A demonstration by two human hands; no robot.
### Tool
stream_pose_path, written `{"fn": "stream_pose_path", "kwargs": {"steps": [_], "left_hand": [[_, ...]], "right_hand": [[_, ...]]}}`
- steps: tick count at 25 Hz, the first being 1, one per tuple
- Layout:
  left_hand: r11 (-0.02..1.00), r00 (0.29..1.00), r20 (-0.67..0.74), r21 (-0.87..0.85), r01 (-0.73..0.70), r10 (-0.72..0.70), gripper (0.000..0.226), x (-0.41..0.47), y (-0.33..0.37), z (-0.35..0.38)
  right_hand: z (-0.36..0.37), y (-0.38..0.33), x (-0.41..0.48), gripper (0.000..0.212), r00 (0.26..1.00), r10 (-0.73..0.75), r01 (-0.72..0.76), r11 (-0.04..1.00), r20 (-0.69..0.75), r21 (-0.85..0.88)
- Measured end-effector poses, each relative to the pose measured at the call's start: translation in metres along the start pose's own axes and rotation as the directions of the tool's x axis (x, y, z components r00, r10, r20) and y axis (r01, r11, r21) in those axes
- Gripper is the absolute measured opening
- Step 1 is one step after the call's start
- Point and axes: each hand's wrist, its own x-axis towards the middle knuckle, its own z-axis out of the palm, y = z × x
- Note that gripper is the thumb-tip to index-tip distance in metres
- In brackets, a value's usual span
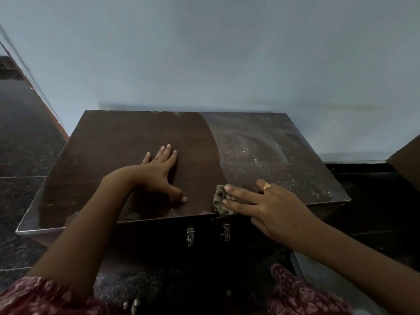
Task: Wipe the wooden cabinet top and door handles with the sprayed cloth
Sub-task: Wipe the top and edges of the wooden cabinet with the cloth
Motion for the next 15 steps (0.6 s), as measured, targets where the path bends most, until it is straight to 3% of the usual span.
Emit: {"fn": "stream_pose_path", "kwargs": {"steps": [2, 5, 7, 10, 15], "left_hand": [[1.000, 1.000, -0.001, 0.000, 0.004, -0.004, 0.158, 0.003, 0.000, 0.002], [1.000, 0.999, -0.042, 0.029, 0.005, -0.004, 0.151, 0.011, 0.000, 0.004], [0.999, 0.998, -0.054, 0.045, -0.010, 0.012, 0.162, 0.015, 0.001, 0.004], [0.997, 0.998, -0.060, 0.066, -0.029, 0.033, 0.171, 0.022, 0.001, 0.003], [0.996, 0.998, -0.061, 0.082, -0.030, 0.035, 0.170, 0.026, -0.001, 0.004]], "right_hand": [[0.005, 0.011, 0.002, 0.042, 0.999, -0.034, 0.034, 0.999, -0.009, -0.029], [0.014, 0.029, 0.026, 0.055, 0.998, 0.055, -0.055, 0.998, 0.010, -0.026], [0.017, 0.040, 0.050, 0.053, 0.997, 0.071, -0.071, 0.997, 0.004, -0.026], [0.026, 0.062, 0.099, 0.049, 0.979, 0.156, -0.158, 0.987, 0.133, 0.006], [0.047, 0.102, 0.174, 0.047, 0.942, 0.278, -0.291, 0.955, 0.186, 0.047]]}}
